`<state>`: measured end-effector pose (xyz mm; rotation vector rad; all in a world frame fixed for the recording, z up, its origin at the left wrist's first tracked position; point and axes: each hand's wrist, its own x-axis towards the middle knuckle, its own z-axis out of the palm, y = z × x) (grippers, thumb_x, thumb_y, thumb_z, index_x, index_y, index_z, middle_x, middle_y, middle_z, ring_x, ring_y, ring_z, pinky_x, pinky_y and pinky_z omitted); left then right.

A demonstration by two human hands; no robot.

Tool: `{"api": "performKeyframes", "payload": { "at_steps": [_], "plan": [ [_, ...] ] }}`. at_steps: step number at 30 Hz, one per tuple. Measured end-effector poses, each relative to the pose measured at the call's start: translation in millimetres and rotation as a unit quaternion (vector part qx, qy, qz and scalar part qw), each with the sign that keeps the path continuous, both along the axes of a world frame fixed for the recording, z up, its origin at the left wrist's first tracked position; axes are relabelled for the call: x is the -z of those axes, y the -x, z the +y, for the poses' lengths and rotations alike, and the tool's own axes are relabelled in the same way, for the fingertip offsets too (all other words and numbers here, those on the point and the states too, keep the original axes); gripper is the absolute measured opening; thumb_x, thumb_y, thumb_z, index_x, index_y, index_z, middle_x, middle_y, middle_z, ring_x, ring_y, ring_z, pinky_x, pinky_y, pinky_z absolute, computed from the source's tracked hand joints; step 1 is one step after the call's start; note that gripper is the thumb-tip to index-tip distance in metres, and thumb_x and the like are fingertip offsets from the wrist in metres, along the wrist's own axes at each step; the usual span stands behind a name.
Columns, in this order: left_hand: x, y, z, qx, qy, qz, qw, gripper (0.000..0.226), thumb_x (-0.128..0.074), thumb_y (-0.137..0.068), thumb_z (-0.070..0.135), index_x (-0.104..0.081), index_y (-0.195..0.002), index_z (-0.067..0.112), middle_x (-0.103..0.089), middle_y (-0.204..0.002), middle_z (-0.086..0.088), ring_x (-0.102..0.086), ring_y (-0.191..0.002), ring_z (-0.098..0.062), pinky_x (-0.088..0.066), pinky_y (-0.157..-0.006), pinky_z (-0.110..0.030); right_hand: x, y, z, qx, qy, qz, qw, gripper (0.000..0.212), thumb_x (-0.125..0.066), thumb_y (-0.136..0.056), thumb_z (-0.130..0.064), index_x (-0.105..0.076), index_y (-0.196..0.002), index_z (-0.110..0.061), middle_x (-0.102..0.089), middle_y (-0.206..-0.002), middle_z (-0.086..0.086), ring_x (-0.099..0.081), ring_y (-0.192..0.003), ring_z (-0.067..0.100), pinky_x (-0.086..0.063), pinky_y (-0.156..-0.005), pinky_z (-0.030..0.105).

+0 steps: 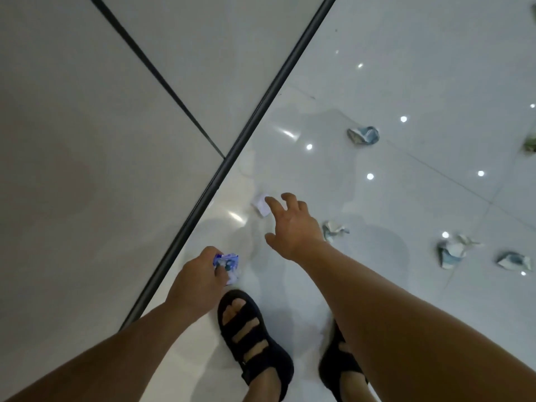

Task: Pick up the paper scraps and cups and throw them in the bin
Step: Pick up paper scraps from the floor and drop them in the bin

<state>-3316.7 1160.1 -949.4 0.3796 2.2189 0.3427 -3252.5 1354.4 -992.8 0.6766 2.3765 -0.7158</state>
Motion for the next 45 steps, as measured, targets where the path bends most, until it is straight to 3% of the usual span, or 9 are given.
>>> {"api": "performKeyframes", "payload": {
  "at_steps": [4, 7, 10, 14, 22, 33, 38, 42, 45],
  "plan": [
    [60.7, 8.7, -2.8, -0.017, 0.004, 0.010, 1.000, 0.004, -0.048, -0.095, 0.019, -0.051, -0.099, 0.020, -0.059, -0.076, 0.002, -0.055, -0.064, -0.009, -0.037, -0.050, -0.020, 72.0, 29.7, 2.1, -0.044, -0.016, 0.012, 0.999, 0.078, -0.063, -0.089, -0.035, -0.015, -0.150, -0.032, -0.009, -0.157, 0.007, -0.025, -0.137, 0.031, -0.043, -0.098, 0.045],
    [97.9, 11.5, -6.4, -0.010, 0.006, 0.025, 1.000, 0.006, -0.048, -0.095, 0.020, -0.050, -0.100, 0.023, -0.055, -0.072, 0.010, -0.054, -0.063, -0.004, -0.034, -0.049, -0.014, 114.1, 42.8, 2.9, -0.085, -0.042, 0.016, 0.995, 0.075, -0.062, -0.089, -0.025, -0.018, -0.149, -0.032, -0.006, -0.157, 0.007, -0.021, -0.137, 0.032, -0.044, -0.097, 0.045],
    [116.1, 13.2, -10.4, -0.025, 0.011, 0.034, 0.999, 0.006, -0.047, -0.096, 0.018, -0.050, -0.100, 0.021, -0.053, -0.071, 0.010, -0.052, -0.063, -0.004, -0.033, -0.050, -0.014, 133.9, 43.6, -2.5, -0.142, -0.067, 0.035, 0.987, 0.060, -0.058, -0.090, -0.013, -0.034, -0.143, -0.026, -0.023, -0.147, 0.011, -0.028, -0.129, 0.032, -0.049, -0.089, 0.042],
    [95.7, 5.7, -11.2, -0.053, 0.026, 0.019, 0.998, 0.010, -0.047, -0.096, 0.018, -0.053, -0.103, 0.016, -0.060, -0.078, -0.001, -0.056, -0.069, -0.014, -0.039, -0.056, -0.024, 115.2, 17.9, -4.9, -0.129, -0.010, 0.019, 0.991, 0.046, -0.050, -0.091, -0.005, -0.047, -0.135, -0.019, -0.037, -0.132, 0.008, -0.038, -0.116, 0.027, -0.052, -0.083, 0.038],
    [-55.9, -4.6, 11.6, -0.077, 0.023, 0.034, 0.996, 0.015, -0.044, -0.096, 0.018, -0.052, -0.106, 0.012, -0.057, -0.078, -0.002, -0.050, -0.064, -0.015, -0.032, -0.050, -0.021, -58.5, 8.9, 28.6, -0.140, 0.025, 0.071, 0.987, 0.050, -0.057, -0.093, -0.032, -0.042, -0.140, -0.027, -0.045, -0.131, 0.004, -0.045, -0.116, 0.024, -0.051, -0.086, 0.037],
    [-341.1, -72.9, 35.9, -0.247, -0.001, 0.069, 0.967, 0.021, -0.043, -0.097, 0.022, -0.052, -0.111, 0.010, -0.064, -0.096, -0.012, -0.060, -0.082, -0.026, -0.049, -0.072, -0.033, -359.7, -11.5, 62.2, -0.207, 0.022, 0.129, 0.970, 0.053, -0.062, -0.087, -0.037, -0.048, -0.138, -0.029, -0.053, -0.124, 0.005, -0.054, -0.109, 0.024, -0.049, -0.086, 0.033],
    [-450.4, -123.2, 12.5, -0.329, -0.034, 0.099, 0.938, 0.021, -0.042, -0.097, 0.025, -0.052, -0.110, 0.011, -0.065, -0.098, -0.011, -0.061, -0.084, -0.028, -0.052, -0.075, -0.036, -473.5, -27.8, 24.8, -0.325, 0.003, 0.123, 0.938, 0.055, -0.060, -0.088, -0.040, -0.044, -0.140, -0.032, -0.050, -0.131, 0.002, -0.049, -0.118, 0.023, -0.045, -0.087, 0.032],
    [-511.2, -167.9, -38.2, -0.398, -0.032, 0.130, 0.907, 0.017, -0.043, -0.096, 0.020, -0.053, -0.106, 0.012, -0.066, -0.097, -0.009, -0.057, -0.072, -0.018, -0.040, -0.061, -0.024, -539.0, -43.0, -29.8, -0.411, 0.003, 0.143, 0.900, 0.056, -0.056, -0.091, -0.039, -0.040, -0.143, -0.032, -0.046, -0.135, 0.002, -0.046, -0.122, 0.023, -0.045, -0.092, 0.033],
    [-544.0, -213.6, -85.6, -0.466, -0.024, 0.140, 0.873, 0.015, -0.044, -0.095, 0.018, -0.053, -0.106, 0.012, -0.065, -0.099, -0.008, -0.055, -0.073, -0.017, -0.039, -0.063, -0.022, -572.9, -65.3, -80.7, -0.486, -0.004, 0.157, 0.860, 0.056, -0.055, -0.092, -0.038, -0.038, -0.145, -0.031, -0.046, -0.134, 0.003, -0.047, -0.119, 0.024, -0.046, -0.089, 0.032]
  ]
}}
